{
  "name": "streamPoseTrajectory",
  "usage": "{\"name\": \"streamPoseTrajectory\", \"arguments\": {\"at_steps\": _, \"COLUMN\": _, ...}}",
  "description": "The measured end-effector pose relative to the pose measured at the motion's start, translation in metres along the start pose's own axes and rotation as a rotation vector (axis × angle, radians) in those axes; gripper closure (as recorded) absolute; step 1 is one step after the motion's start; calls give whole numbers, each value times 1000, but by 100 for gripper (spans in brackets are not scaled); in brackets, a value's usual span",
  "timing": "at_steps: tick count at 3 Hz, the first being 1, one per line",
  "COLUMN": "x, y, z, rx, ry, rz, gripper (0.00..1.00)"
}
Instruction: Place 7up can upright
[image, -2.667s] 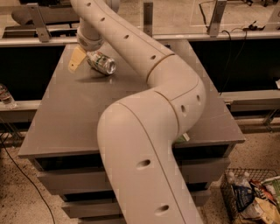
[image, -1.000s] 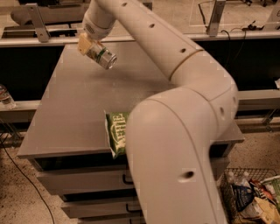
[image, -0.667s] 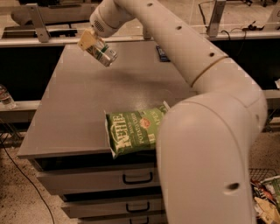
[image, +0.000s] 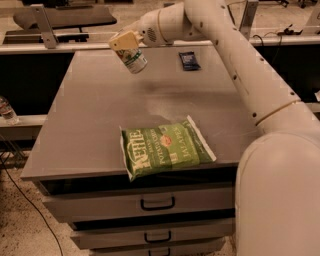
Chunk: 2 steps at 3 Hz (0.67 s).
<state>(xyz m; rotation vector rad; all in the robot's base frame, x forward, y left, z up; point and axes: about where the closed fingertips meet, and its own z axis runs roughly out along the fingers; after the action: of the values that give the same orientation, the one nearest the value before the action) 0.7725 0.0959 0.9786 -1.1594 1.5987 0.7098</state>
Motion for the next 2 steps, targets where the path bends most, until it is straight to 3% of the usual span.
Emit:
{"name": "streamPoseTrajectory", "arguments": {"at_steps": 1, "x": 15, "y": -2, "z": -26, "rx": -68, "ry": -127, "rz": -28, "gripper": 100}}
{"name": "streamPoseTrajectory", "arguments": {"at_steps": 2, "x": 35, "y": 0, "z": -43, "rx": -124, "ry": -212, "rz": -48, "gripper": 100}}
